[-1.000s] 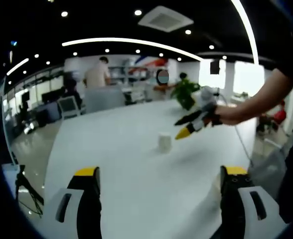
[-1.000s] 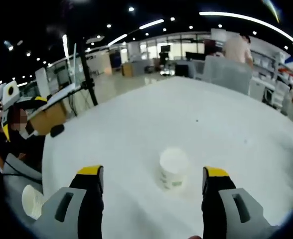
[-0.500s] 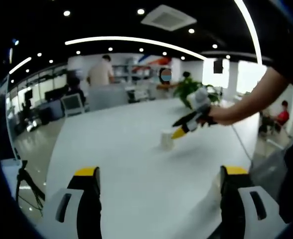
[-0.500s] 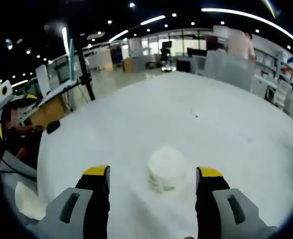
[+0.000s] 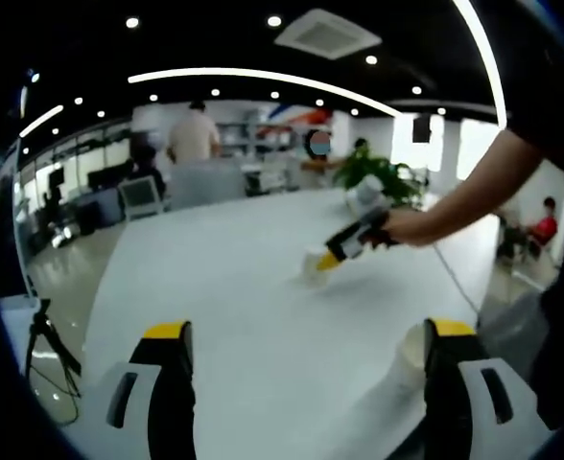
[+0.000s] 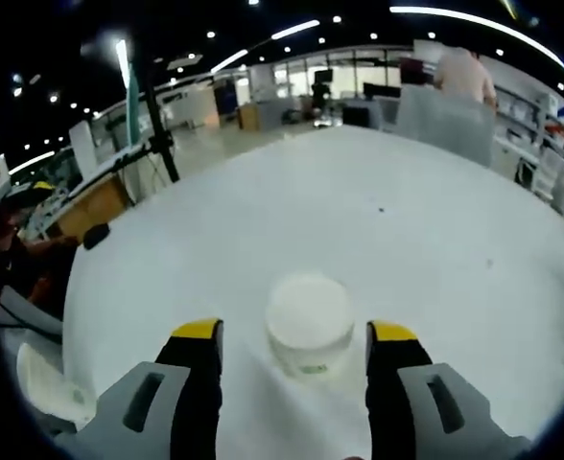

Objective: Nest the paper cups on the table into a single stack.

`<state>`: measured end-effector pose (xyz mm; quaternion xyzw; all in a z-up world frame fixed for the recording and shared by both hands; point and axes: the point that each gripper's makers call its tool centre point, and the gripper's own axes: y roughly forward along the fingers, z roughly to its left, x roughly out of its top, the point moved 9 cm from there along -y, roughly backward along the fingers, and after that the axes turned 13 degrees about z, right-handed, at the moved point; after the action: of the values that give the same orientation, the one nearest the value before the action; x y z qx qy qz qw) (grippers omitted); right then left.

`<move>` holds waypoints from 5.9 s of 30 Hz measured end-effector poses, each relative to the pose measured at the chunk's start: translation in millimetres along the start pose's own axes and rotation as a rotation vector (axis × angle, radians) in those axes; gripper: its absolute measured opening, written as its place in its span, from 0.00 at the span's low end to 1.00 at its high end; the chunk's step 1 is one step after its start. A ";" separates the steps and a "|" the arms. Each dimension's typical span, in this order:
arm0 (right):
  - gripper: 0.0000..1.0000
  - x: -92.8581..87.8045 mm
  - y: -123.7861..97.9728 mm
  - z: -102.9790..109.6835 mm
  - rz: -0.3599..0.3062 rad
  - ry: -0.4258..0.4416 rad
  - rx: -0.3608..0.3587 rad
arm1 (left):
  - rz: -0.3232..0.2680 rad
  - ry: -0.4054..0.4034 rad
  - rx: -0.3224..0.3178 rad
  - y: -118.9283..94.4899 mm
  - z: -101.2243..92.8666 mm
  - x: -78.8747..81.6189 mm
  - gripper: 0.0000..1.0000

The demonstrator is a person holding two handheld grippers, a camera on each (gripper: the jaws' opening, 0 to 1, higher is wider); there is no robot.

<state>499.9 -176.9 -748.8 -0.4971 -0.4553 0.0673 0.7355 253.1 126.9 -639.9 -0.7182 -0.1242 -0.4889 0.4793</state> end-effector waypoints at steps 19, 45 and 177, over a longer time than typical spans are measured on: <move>0.37 4.2 9.6 6.8 0.046 -0.082 0.012 | 0.018 -0.008 -0.001 -5.4 -2.8 -2.7 1.00; 0.36 10.0 -26.9 26.5 -0.012 -0.067 0.024 | -0.008 -0.008 -0.021 -9.1 -8.7 -2.9 1.00; 0.36 -24.3 -182.9 250.7 -0.595 0.403 0.588 | -0.266 -0.252 -0.739 -15.8 -70.1 39.0 0.16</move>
<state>236.5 -113.2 -595.6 -0.1182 -0.3876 -0.1185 0.9065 221.1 66.9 -594.5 -0.8738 -0.0897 -0.4667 0.1028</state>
